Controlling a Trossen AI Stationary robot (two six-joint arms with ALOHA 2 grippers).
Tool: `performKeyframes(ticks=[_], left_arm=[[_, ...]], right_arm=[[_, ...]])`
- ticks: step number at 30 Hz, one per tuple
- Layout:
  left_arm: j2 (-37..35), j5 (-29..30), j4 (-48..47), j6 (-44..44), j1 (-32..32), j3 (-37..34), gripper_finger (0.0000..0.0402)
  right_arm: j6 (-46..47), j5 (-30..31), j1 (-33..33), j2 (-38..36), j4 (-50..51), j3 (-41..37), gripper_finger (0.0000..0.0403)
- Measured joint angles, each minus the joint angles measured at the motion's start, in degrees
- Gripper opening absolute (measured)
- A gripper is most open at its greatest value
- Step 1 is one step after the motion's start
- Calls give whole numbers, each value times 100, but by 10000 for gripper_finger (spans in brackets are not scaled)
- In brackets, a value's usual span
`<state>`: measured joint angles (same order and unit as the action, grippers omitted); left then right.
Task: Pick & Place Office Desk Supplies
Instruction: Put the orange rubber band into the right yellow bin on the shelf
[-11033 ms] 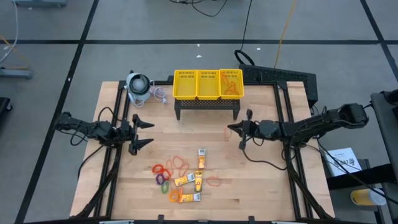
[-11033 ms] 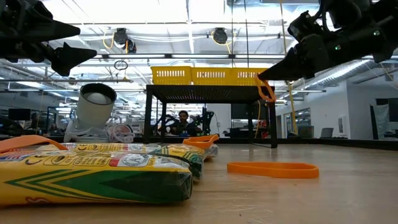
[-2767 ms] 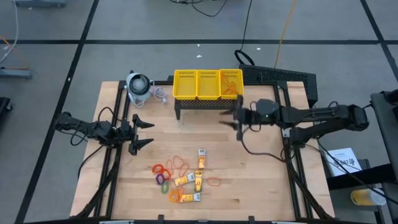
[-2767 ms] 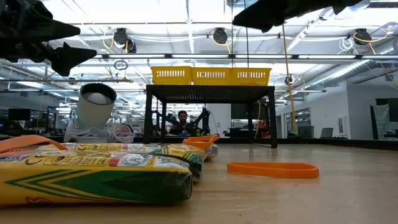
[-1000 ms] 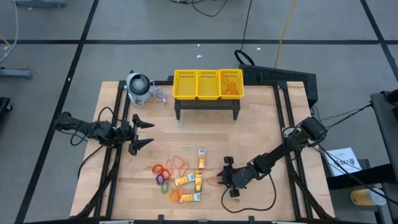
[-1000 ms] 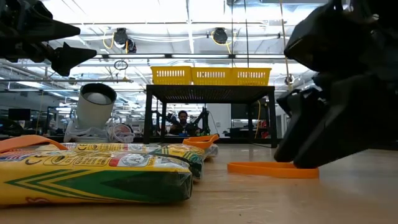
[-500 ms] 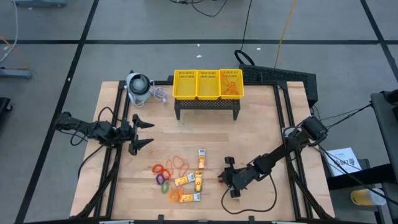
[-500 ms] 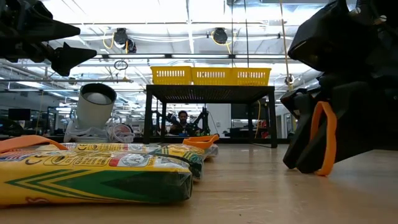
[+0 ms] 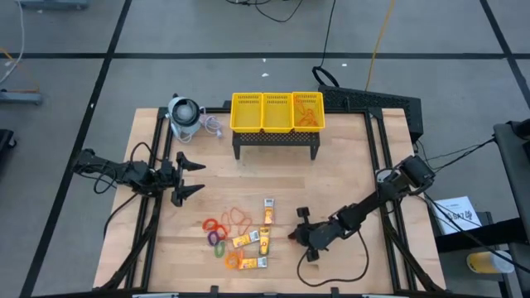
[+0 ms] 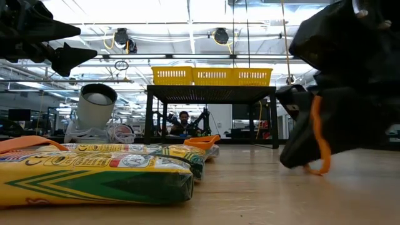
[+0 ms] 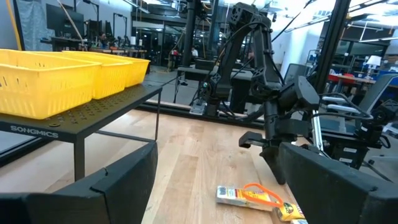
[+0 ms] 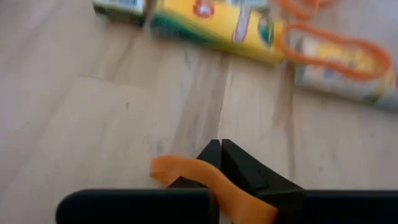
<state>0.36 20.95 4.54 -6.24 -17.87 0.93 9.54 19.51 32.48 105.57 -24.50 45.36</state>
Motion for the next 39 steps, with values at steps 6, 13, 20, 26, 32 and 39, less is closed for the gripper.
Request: performKeyframes(ticks=[6,13,20,26,32,39], left_arm=[[1,0,0,1,0,0,340],[0,0,0,2,0,0,340],[0,0,0,1,0,0,340],[2,0,-1,2,0,0,340],[1,0,0,2,0,0,340],[1,0,-1,2,0,0,340]], right_arm=[[-596,-9,-127,-10,-582,2,1],[-727,-248,-588,-101,-612,6,1],[-995,-1216,-1110,-372,-728,11,0],[-1518,-1532,-1532,-581,-677,4,0],[-1795,-1951,-2012,-819,-855,7,0],[-1724,-3216,-2210,-860,-1709,7,0]])
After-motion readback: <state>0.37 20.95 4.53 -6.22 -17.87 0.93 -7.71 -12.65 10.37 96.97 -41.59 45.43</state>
